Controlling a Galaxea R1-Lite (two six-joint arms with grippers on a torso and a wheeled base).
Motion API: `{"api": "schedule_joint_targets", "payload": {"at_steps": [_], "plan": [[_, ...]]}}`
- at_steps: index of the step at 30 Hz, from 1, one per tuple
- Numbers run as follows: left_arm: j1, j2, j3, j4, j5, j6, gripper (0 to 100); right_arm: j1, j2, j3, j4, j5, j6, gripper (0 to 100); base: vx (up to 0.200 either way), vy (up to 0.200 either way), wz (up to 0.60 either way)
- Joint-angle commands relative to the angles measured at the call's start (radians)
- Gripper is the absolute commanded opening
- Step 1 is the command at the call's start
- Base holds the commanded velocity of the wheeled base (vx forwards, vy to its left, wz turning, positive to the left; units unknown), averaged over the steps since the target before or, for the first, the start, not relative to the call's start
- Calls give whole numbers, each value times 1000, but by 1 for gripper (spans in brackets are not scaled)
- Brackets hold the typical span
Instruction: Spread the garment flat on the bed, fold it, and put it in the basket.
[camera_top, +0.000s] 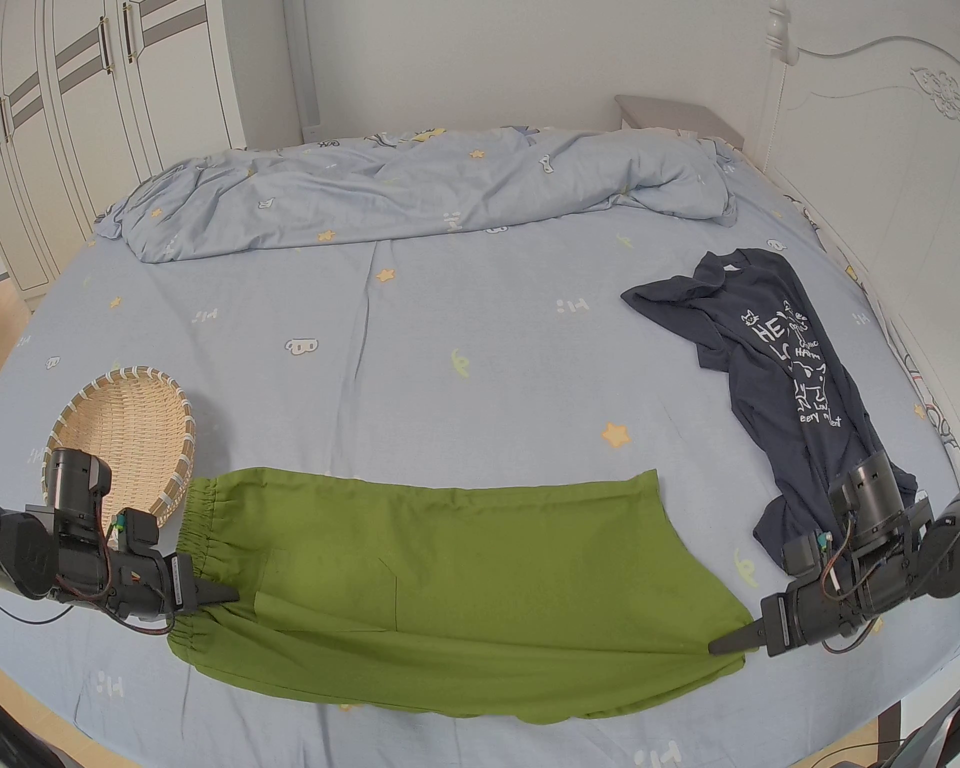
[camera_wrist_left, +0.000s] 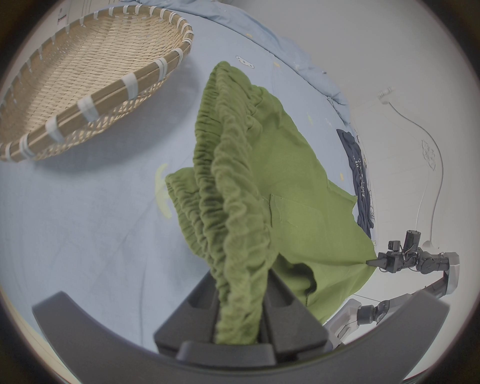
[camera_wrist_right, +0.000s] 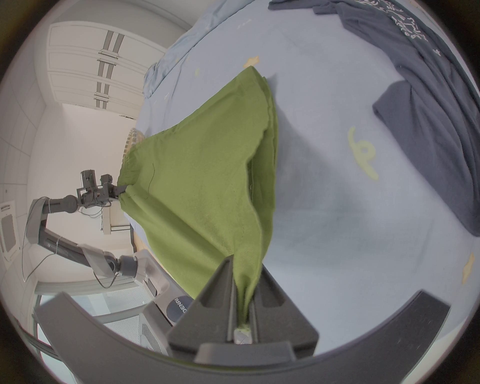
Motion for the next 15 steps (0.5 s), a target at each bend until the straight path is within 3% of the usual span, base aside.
{"api": "schedule_joint_targets", "payload": {"at_steps": [1,13,14,15], "plan": [[7,-55,43,-2,3,12,0,32,-51,75,-30,0,0,0,0,0,0],[22,-35,50,-2,3,41,0,32,-29,91,-56,0,2,0,0,0,0],[22,-35,51,-2,3,41,0,32,-29,92,-59,-1,2,100,0,0,0],[22,-38,51,-1,3,41,0,30,-32,95,-68,-1,2,100,0,0,0]]}}
